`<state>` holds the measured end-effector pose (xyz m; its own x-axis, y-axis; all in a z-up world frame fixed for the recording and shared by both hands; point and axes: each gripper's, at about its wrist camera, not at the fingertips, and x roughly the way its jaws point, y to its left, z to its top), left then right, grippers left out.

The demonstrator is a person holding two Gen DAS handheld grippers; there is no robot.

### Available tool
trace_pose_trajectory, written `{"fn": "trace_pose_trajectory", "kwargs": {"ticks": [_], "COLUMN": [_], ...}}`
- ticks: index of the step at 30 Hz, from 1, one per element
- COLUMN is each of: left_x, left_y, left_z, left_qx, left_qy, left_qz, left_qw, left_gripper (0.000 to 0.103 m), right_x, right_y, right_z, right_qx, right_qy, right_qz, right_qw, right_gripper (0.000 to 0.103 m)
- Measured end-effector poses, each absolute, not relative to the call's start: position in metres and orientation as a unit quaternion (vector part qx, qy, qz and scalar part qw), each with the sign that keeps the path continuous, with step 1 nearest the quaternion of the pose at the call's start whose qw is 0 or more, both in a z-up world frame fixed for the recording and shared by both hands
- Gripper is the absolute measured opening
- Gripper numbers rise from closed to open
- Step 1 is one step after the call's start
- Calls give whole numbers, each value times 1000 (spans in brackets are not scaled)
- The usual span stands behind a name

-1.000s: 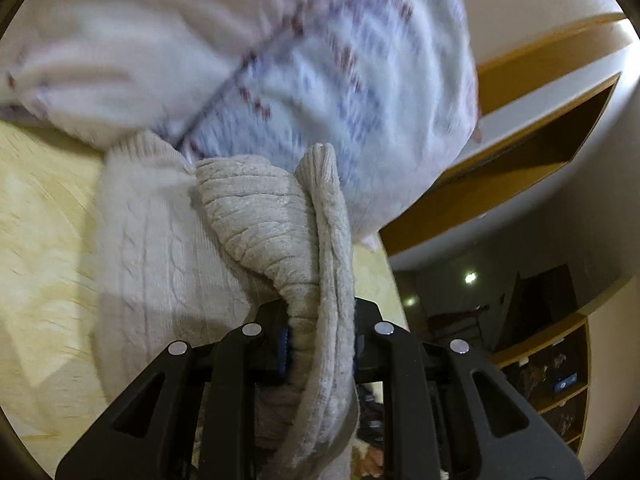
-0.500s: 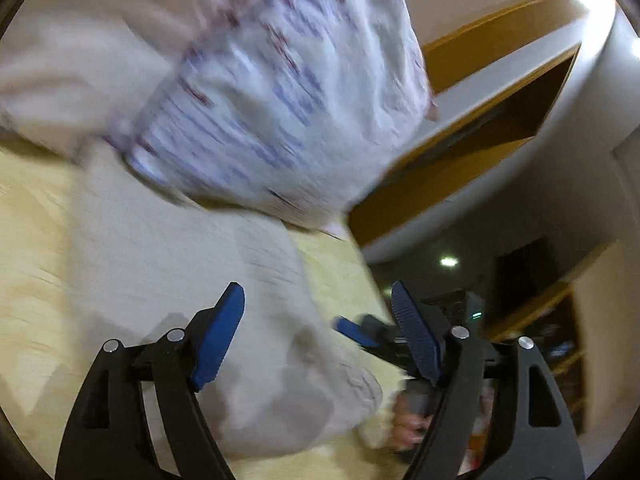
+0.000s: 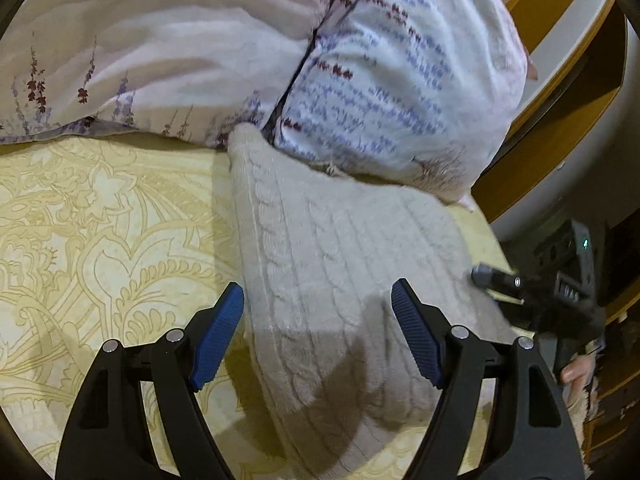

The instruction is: Fold small clothes

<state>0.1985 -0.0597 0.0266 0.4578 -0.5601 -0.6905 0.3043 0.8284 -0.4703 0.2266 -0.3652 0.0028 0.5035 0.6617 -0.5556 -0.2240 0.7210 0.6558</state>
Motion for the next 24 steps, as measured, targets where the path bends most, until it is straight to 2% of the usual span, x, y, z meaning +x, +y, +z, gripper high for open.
{"fn": "trace_pose_trajectory", "kwargs": {"ticks": [5, 6, 7, 9, 16, 24], "left_x": [199, 199, 201, 202, 196, 185], "left_y": [-63, -61, -62, -57, -49, -67], "left_z": [21, 22, 22, 23, 31, 36], "left_qx": [-138, -144, -149, -165, -196, -166], "left_qy": [459, 461, 462, 462, 447, 436], "left_qz": [-252, -253, -252, -252, -275, -300], "left_qw": [841, 838, 837, 834, 828, 832], "left_gripper": [79, 80, 81, 83, 83, 83], "right_x": [247, 250, 252, 252, 227, 219], "right_y": [-356, -355, -354, -351, -356, -383], "right_z": [-1, -2, -2, 2, 36, 42], "right_qx": [266, 265, 264, 249, 177, 153], "right_qy": [419, 420, 419, 403, 339, 324], "right_qz": [261, 256, 252, 256, 234, 189], "right_qw": [828, 829, 832, 842, 894, 914], "right_gripper": [49, 40, 28, 19, 15, 15]}}
